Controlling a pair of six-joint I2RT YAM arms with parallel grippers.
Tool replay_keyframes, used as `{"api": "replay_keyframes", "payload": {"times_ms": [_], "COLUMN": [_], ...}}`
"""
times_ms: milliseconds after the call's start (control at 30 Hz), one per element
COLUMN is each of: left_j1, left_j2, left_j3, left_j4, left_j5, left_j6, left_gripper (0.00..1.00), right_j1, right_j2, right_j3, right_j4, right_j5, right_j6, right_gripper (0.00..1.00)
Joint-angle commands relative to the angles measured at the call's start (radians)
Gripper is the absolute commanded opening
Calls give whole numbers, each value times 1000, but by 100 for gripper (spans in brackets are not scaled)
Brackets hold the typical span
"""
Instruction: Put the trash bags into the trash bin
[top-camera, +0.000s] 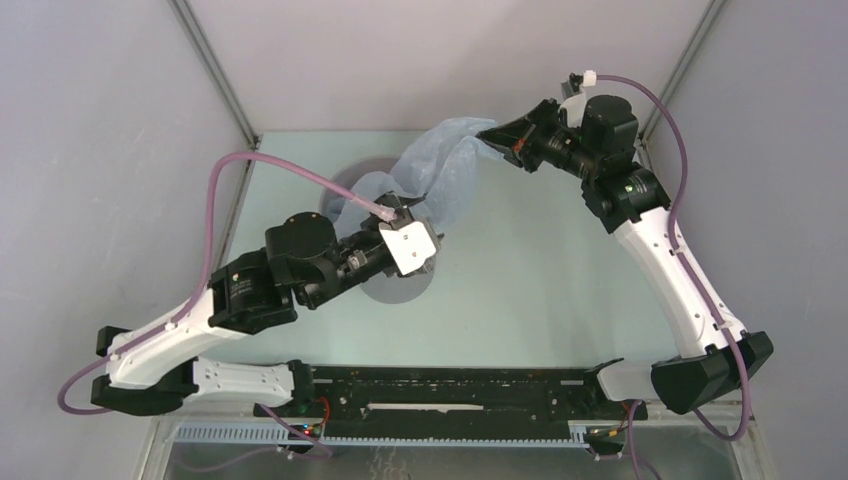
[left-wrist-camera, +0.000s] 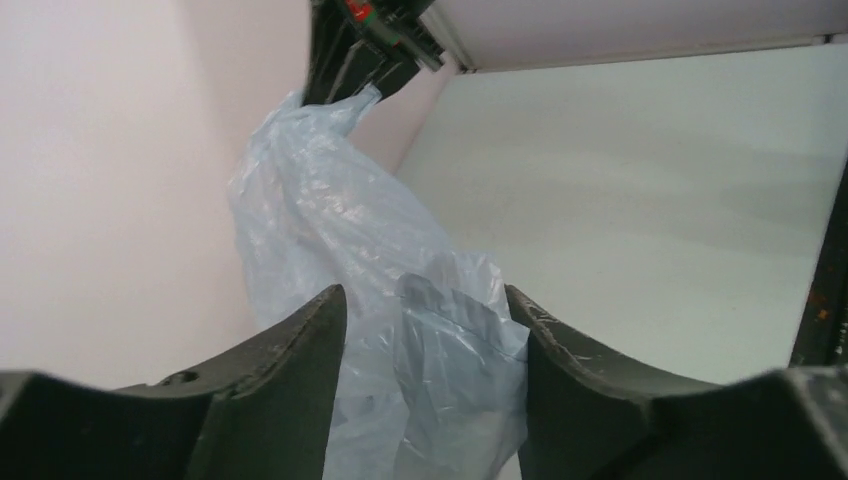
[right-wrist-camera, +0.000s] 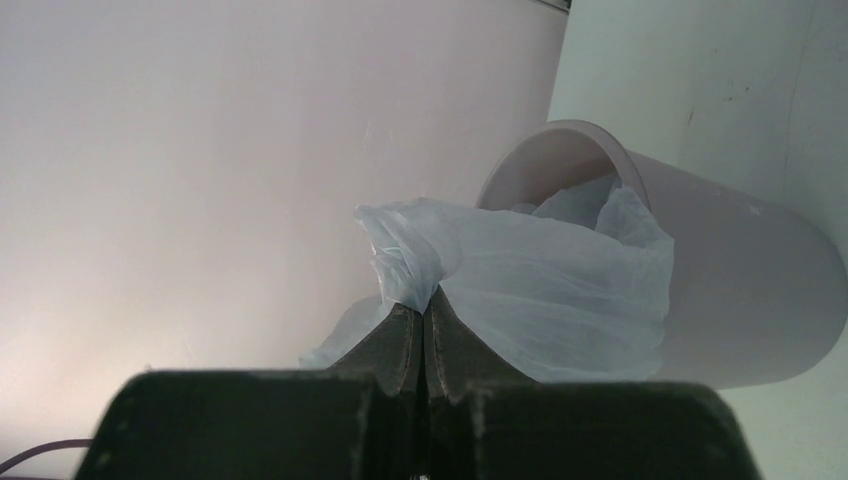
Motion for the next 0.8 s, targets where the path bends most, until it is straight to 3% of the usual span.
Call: {"api": "replay_keyframes", "payload": {"times_ms": [0,67,100,167,200,300,500,667,767], "left_j1": [12,32,56,127,168,277,519,693,823], "left_j2": [-60,-64,-67,-73,-79,-118,-164,-192,-209], "left_j3": [-13,-15,-15,-16,-20,-59,-153,-292,-421], "left_j4": [118,130,131,120,107,87,78,198,340], "left_j5": [-165,-225,-249,-297,-330,-341,-200,-124,32], "left_j6": [-42,-105,-160,-306,-385,-577,-867,-1019,-1144], "left_gripper": [56,43,33,5,1,0,0,0,0], "right_j1": [19,29,37,60,75,133,253,281,268], "right_j2": [-25,-21,-16,-9,-4,9,106,220,237], "right_j3": [28,38,46,70,89,118,163,206,198], "right_j4": [26,20,17,0,-6,-13,-7,-69,-128], "right_j5": [3,8,10,21,28,53,99,171,209], "right_j6": [-24,-46,-63,-107,-127,-208,-348,-400,-460], "right_gripper": [0,0,0,0,0,0,0,0,0]}}
